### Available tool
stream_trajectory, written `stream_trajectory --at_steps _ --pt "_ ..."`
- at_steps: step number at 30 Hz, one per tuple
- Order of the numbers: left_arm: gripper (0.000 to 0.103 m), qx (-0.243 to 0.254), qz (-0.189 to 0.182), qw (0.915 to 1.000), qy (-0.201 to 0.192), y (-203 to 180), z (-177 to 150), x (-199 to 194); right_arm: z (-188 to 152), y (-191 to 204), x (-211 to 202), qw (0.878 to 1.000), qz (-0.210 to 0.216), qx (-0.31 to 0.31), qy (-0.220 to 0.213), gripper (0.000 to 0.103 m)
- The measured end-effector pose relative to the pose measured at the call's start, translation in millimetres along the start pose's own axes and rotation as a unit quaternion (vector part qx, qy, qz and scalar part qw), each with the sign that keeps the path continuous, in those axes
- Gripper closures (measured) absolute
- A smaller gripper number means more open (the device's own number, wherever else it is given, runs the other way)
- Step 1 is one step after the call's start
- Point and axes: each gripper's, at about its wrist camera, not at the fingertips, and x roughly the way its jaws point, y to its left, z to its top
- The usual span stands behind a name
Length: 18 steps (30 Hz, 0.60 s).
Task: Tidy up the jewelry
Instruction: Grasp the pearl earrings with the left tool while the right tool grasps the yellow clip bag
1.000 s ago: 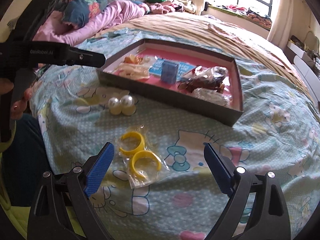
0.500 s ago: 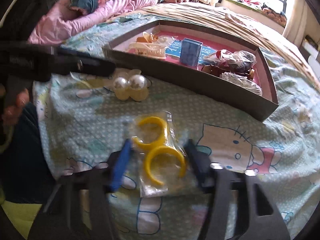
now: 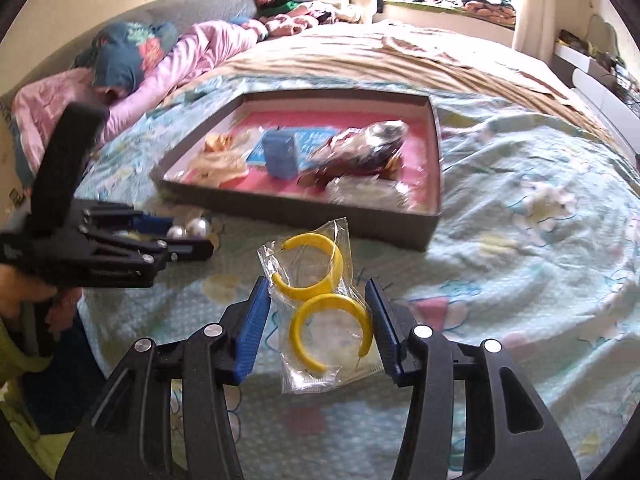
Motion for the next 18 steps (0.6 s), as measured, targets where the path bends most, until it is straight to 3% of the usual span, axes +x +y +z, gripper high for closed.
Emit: stream_trajectory --at_steps 8,18 --pt "0.068 -0.009 -0.016 0.9992 -0.036 0 10 -32 22 -3 -24 0.999 -0.006 0.005 -0.045 0.056" --pt "0.068 -0.016 -0.011 0.9958 -0.089 7 35 -68 47 1 -31 0.997 -0.008 0.004 -0.074 0.056"
